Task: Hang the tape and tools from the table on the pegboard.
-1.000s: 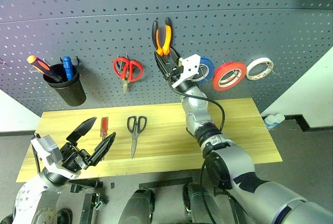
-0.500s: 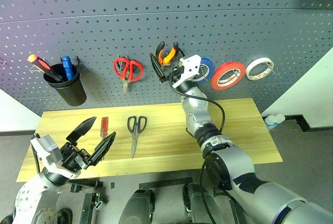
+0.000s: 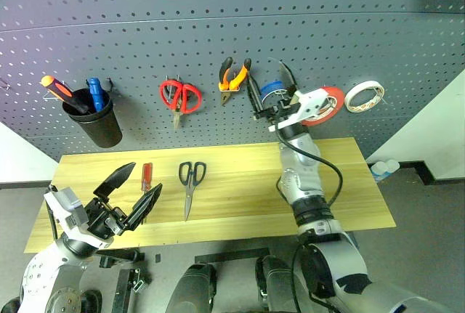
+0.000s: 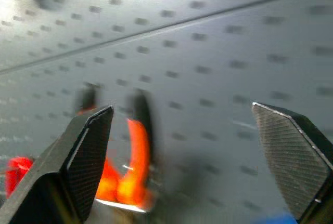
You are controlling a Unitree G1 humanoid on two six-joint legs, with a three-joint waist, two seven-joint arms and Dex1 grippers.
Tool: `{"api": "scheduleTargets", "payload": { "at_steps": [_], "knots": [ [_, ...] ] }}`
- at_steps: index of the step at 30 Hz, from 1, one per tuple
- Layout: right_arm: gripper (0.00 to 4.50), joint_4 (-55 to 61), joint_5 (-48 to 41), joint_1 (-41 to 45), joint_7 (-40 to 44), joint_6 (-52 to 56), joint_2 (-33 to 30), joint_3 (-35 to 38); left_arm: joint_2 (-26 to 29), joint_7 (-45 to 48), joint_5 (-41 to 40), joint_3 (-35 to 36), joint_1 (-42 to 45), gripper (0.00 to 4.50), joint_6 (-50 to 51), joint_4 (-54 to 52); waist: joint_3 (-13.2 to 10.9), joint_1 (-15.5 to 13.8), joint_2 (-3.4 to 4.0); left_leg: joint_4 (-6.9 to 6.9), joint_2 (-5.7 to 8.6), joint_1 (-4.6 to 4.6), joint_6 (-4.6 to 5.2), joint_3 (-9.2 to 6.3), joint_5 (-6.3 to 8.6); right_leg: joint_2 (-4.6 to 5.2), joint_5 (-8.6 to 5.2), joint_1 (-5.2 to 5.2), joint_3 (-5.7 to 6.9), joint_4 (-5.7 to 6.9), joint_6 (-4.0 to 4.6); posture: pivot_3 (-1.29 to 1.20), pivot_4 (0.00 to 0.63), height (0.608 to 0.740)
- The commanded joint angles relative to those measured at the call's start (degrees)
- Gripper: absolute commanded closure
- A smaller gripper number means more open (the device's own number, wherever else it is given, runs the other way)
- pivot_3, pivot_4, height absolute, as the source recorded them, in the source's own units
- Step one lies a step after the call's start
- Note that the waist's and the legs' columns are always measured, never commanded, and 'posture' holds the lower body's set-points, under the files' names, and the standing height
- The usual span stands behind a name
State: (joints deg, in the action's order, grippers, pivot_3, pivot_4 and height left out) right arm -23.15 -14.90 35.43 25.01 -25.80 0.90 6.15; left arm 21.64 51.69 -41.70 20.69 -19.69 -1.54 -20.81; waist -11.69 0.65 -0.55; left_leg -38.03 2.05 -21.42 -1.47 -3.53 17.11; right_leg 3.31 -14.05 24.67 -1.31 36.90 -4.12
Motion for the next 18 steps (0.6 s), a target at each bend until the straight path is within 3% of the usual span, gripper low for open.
{"api": "scheduleTargets", "payload": {
  "at_steps": [1, 7, 13, 18],
  "knots": [
    [0.05, 11.96, -6.61, -3.23, 1.39, 10.17, -2.52, -0.02, -0.33, -1.89, 1.73, -0.6, 1.18, 0.0, -0.23, 0.76, -0.03, 0.02, 0.04, 0.0, 0.0, 0.0, 0.0, 0.0, 0.0, 0.0, 0.0, 0.0, 0.0, -0.01, 0.0, 0.08, 0.206, 0.738],
    [0.05, 33.35, -19.56, -15.58, 12.13, 32.37, -14.97, -3.56, -0.1, -10.82, 9.13, -4.29, 5.25, 0.0, 4.81, 4.5, -0.32, 0.1, 0.21, 0.06, -0.02, -0.04, 0.1, -0.03, 0.06, -0.02, -0.02, -0.09, 0.04, -0.28, -0.04, 0.03, 0.215, 0.738],
    [0.05, 40.28, -22.37, -22.84, 16.19, 38.36, -21.39, -2.95, -0.56, -20.8, 14.53, -6.19, 8.37, 0.0, 12.02, 7.45, -0.87, 0.36, 0.01, 0.06, -0.04, -0.09, 0.28, -0.01, 0.16, -0.03, 0.06, -0.2, 0.05, -0.67, -0.23, 0.0, 0.228, 0.738],
    [0.05, 43.06, -21.73, -27.74, 17.28, 39.36, -23.0, -3.21, 1.5, -29.89, 20.46, -9.59, 12.37, 0.0, 26.0, 9.13, -1.54, 0.25, -0.07, 0.08, -0.04, -0.14, 0.34, -0.01, 0.2, 0.0, 0.06, -0.21, 0.07, -0.72, -0.3, -0.02, 0.249, 0.738]
  ]
}}
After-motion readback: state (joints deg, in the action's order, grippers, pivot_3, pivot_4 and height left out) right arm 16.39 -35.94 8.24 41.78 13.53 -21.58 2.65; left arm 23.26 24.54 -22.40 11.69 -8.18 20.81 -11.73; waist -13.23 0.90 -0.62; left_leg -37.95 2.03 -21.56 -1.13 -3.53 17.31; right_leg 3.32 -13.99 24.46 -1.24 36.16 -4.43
